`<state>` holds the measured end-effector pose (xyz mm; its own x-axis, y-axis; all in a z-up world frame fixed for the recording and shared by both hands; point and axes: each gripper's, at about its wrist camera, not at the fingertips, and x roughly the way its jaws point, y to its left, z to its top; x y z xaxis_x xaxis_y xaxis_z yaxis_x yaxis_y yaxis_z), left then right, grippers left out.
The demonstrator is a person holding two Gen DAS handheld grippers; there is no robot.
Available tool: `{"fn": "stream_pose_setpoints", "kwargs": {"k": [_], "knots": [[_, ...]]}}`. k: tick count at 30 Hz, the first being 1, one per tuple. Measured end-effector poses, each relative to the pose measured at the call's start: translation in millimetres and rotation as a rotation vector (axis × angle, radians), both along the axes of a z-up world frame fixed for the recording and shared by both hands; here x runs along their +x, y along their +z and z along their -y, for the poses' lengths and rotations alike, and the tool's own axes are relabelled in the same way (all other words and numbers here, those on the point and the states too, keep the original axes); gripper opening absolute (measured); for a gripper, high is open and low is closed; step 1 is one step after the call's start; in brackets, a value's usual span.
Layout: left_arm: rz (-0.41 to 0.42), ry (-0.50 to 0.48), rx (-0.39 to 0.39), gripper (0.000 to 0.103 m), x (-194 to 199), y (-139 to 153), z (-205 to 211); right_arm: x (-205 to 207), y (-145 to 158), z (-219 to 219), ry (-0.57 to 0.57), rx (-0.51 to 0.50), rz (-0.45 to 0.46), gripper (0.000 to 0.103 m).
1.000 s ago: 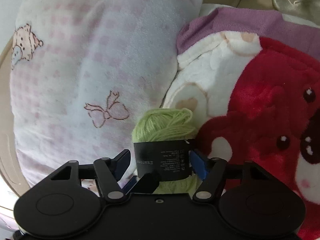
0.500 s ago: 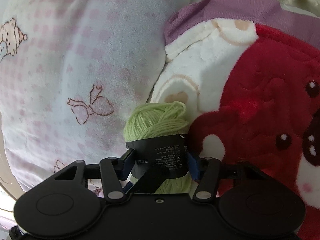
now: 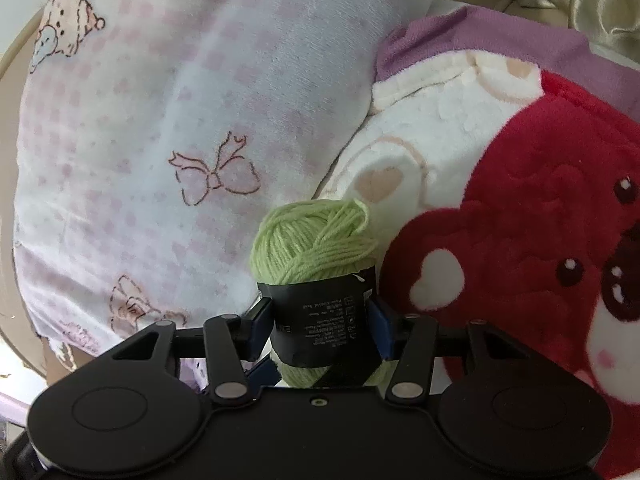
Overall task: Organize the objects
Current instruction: 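Close the left gripper on the green yarn ball, then lift the green yarn ball with the left gripper and carry it over the pink box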
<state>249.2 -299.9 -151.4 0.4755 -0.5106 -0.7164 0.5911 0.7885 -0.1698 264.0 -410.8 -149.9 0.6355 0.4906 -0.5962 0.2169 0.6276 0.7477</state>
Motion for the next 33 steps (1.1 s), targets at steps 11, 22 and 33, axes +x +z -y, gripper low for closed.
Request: {"fn": "stream_pose_setpoints", "kwargs": {"k": [11,22,33], "knots": [[-0.030,0.008,0.030,0.062,-38.5,5.6,-18.4,-25.7,10.3,-3.5,0.115,0.012,-0.052,0.055],[-0.067,-0.011,-0.013,0.061,-80.9,18.6,-38.5,-41.6,21.9,-16.3,0.221,-0.092,-0.086,0.055],[-0.121,0.042,-0.103,0.061,-70.2,14.4,-52.9,-29.3,5.2,-10.9,0.211,-0.063,-0.116,0.058]]}}
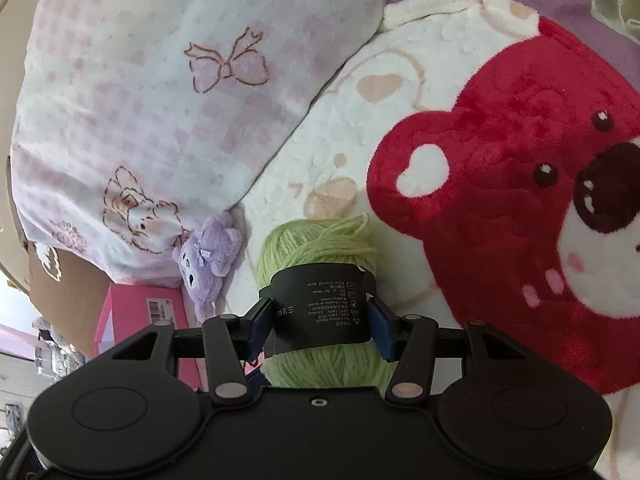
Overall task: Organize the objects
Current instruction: 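Lift the green yarn ball with the left gripper and carry it over the pink box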
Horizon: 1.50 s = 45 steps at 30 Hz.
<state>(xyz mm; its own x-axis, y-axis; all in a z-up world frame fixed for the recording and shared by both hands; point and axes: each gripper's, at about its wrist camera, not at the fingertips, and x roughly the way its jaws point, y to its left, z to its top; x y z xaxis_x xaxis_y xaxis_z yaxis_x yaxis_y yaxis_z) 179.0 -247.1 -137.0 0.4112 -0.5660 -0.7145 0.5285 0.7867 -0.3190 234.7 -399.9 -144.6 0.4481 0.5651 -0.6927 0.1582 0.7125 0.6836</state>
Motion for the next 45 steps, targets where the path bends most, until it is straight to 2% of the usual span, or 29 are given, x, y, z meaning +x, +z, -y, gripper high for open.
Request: {"fn": "stream_pose_setpoints", "kwargs": {"k": [8,14,17,23,29,32,35,41,45], "knots": [[-0.019,0.043,-0.001,0.061,10.4,-11.8,4.1,5.6,-0.9,-6.4,0.014,-0.030,-0.005,0.061],[-0.034,0.095,-0.035,0.062,11.0,-22.3,1.9,5.0,-2.3,-7.4,0.023,-0.020,-0.006,0.057],[-0.025,0.103,-0.024,0.061,6.4,-23.5,2.9,1.0,4.9,-11.8,0.032,-0.044,0.001,0.056],[-0.024,0.096,-0.045,0.055,-4.8,-7.8,-10.9,-10.7,18.7,-17.1,0.044,-0.046,0.017,0.056],[0.006,0.097,0.011,0.055,-28.0,12.1,-34.0,-28.0,33.2,-36.5,0.110,-0.016,0.042,0.056],[-0.005,0.047,0.048,0.055,-39.8,20.3,-46.6,-45.5,41.9,-46.6,0.144,-0.034,0.052,0.056],[0.021,0.034,0.080,0.055,-51.1,30.5,-59.8,-56.1,46.8,-56.6,0.173,-0.011,0.060,0.056],[-0.015,0.079,0.044,0.055,-72.8,47.3,-98.2,-77.1,57.1,-80.4,0.284,0.020,0.096,0.056],[-0.029,0.073,0.026,0.055,-87.2,54.3,-117.5,-100.4,64.1,-93.4,0.291,0.010,0.115,0.056]]}}
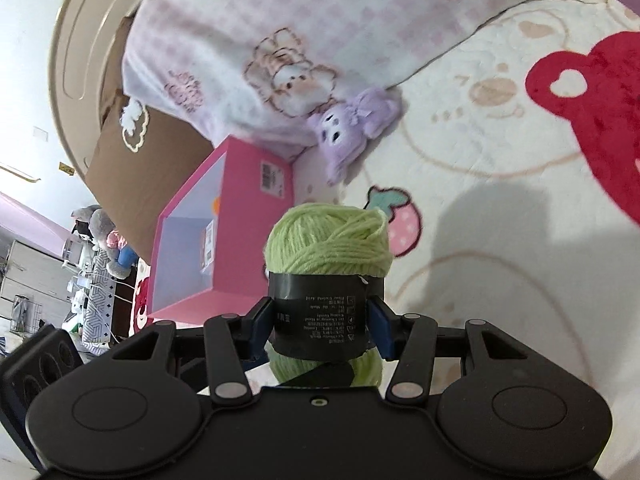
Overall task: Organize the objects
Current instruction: 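Lift the green yarn ball with the left gripper and carry it over the pink box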
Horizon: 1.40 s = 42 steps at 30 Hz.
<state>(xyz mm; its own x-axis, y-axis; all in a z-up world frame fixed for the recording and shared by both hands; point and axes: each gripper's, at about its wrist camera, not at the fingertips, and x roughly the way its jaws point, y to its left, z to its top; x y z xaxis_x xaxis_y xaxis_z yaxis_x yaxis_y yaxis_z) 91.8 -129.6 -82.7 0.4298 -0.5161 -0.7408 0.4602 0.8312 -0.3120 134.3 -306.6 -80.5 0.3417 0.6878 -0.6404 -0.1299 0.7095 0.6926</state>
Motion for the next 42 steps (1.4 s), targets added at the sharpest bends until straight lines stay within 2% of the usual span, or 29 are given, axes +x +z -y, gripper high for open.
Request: {"fn": "stream_pose_setpoints", "kwargs": {"k": [5,9,14,23,29,33,36,42], "knots": [[0.027,-0.002,0.003,0.055,-24.6,12.7,-15.1,-28.3,11.9,-7.3,0.027,0.006,0.054,0.056],[0.057,-0.050,0.063,0.055,-41.9,23.7,-19.4,-47.1,16.9,-12.3,0.045,0.016,0.078,0.056],[0.090,-0.045,0.048,0.055,-59.0,40.3,-43.3,-64.8,32.2,-26.8,0.064,0.028,0.097,0.056],[0.027,0.016,-0.011,0.055,-86.4,62.9,-86.5,-93.3,57.5,-61.7,0.137,0.003,0.082,0.056],[0.029,0.036,-0.024,0.055,-101.6,74.8,-107.3,-108.0,75.5,-81.4,0.172,-0.034,0.089,0.056],[0.021,0.054,-0.030,0.055,-104.9,81.3,-122.8,-114.3,84.4,-97.1,0.200,-0.056,0.098,0.056],[0.047,0.061,-0.057,0.055,-100.5,85.7,-132.9,-112.6,92.8,-107.0,0.206,-0.072,0.120,0.056],[0.077,0.070,-0.122,0.055,-71.8,112.2,-143.1,-94.5,130.5,-124.4,0.198,-0.137,0.185,0.056]]}}
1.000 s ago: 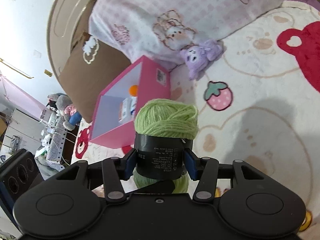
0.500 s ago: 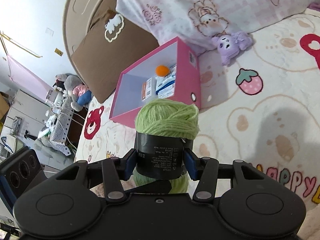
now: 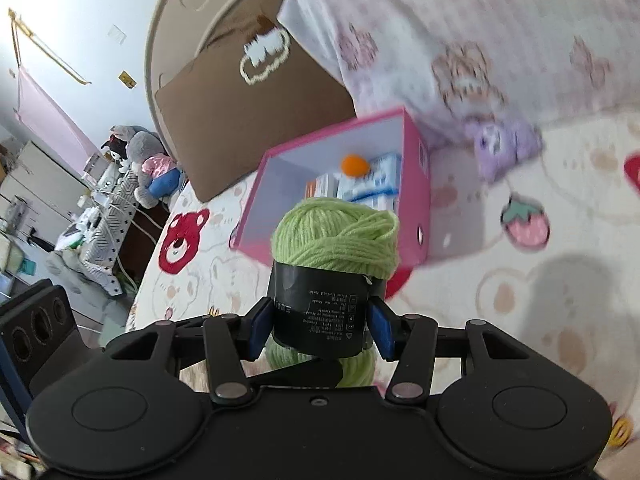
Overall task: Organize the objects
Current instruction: 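Lift the green yarn ball with the left gripper and carry it over the pink box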
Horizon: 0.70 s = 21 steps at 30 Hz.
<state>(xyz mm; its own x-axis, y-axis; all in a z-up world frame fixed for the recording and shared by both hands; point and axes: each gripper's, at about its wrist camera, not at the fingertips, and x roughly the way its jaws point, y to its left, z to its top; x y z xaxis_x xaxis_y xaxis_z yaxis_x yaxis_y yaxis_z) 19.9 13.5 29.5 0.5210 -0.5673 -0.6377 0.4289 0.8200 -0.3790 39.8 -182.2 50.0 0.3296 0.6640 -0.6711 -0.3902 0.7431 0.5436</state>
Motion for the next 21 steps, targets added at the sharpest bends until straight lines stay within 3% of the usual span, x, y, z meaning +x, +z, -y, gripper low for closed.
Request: {"fn": "stream_pose_setpoints", "kwargs": {"k": [4,7,12,16,21], "knots": [[0.027,-0.020,-0.021,0.055,21.7,19.6,-2.9,14.3,28.2,-9.7,0.002,-0.037,0.062,0.056],[0.024,-0.005,-0.084,0.055,39.2,26.1,-17.9,27.5,37.4,-16.9,-0.003,-0.033,0.079,0.056],[0.055,0.026,-0.075,0.055,68.3,31.4,-31.5,56.6,41.4,-39.2,0.002,-0.027,0.108,0.056],[0.017,0.089,-0.112,0.055,101.0,26.4,-47.3,87.8,38.9,-61.8,0.006,-0.038,0.111,0.056],[-0.018,0.146,-0.156,0.055,133.4,4.4,-60.1,119.8,33.1,-92.7,0.041,-0.119,0.107,0.056]]}}
